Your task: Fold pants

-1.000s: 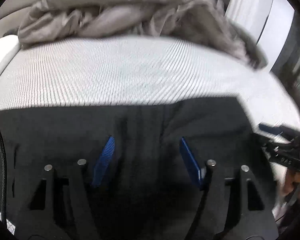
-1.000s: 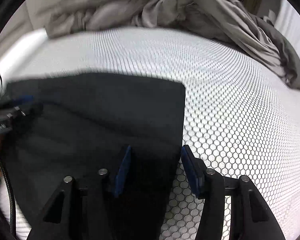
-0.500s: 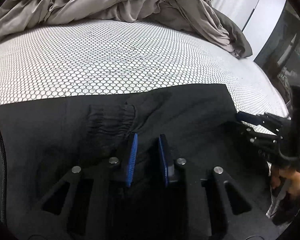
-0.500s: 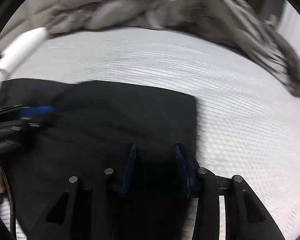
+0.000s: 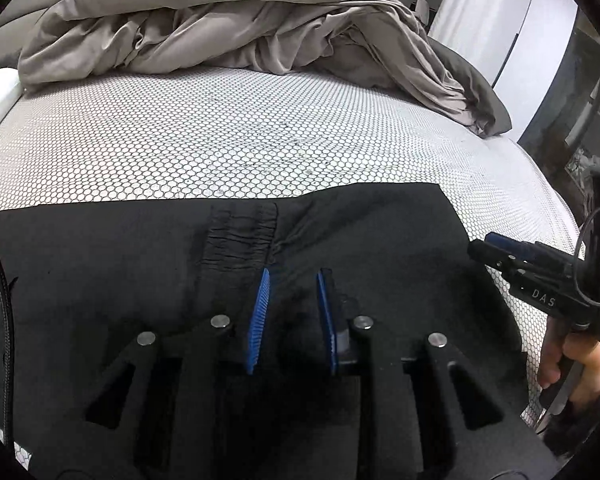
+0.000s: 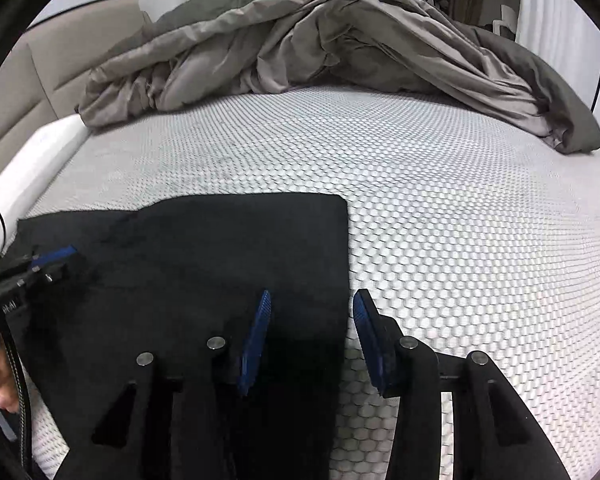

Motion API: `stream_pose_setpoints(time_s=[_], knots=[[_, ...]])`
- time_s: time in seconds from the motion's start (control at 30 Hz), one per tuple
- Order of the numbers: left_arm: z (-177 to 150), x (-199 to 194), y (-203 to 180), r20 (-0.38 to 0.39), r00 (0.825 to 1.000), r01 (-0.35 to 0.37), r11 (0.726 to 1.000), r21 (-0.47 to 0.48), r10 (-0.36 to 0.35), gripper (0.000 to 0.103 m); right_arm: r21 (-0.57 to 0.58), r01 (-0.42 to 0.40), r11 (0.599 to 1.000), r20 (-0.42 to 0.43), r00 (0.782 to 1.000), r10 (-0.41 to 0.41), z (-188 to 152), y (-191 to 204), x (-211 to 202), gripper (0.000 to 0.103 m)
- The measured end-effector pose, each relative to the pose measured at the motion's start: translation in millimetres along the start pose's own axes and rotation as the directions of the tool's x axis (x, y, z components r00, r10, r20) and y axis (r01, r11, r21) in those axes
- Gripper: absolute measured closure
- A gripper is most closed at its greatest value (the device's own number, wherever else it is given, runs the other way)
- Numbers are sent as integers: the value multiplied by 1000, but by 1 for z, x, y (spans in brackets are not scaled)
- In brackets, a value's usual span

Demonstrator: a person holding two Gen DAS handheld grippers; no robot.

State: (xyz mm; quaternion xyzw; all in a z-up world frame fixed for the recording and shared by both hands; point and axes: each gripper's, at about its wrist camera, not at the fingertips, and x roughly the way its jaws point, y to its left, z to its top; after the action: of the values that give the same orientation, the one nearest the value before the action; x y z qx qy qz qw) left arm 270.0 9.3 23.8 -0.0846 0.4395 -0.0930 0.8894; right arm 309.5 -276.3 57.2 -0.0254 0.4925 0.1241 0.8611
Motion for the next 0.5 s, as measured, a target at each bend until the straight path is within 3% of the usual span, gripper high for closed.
stream_pose_setpoints(time_s=[0.17, 0.4, 0.47, 0.5], knots=[[12, 15, -5, -6, 1000, -15, 1000, 2, 15, 82, -16, -52, 998, -10, 999, 52, 15, 27, 10, 59], [29, 61, 0, -36, 999, -11, 999, -46, 9, 82, -141, -75, 987, -30, 997, 72, 41, 76, 55, 58], [29, 65, 9, -37, 999, 26, 998, -65, -28, 84, -168, 6, 986, -71, 997, -18, 40, 73, 73, 58], [28, 66, 12, -34, 998, 49, 996, -76, -51, 84, -196, 90, 977, -72, 992, -106, 37, 67, 78, 58]])
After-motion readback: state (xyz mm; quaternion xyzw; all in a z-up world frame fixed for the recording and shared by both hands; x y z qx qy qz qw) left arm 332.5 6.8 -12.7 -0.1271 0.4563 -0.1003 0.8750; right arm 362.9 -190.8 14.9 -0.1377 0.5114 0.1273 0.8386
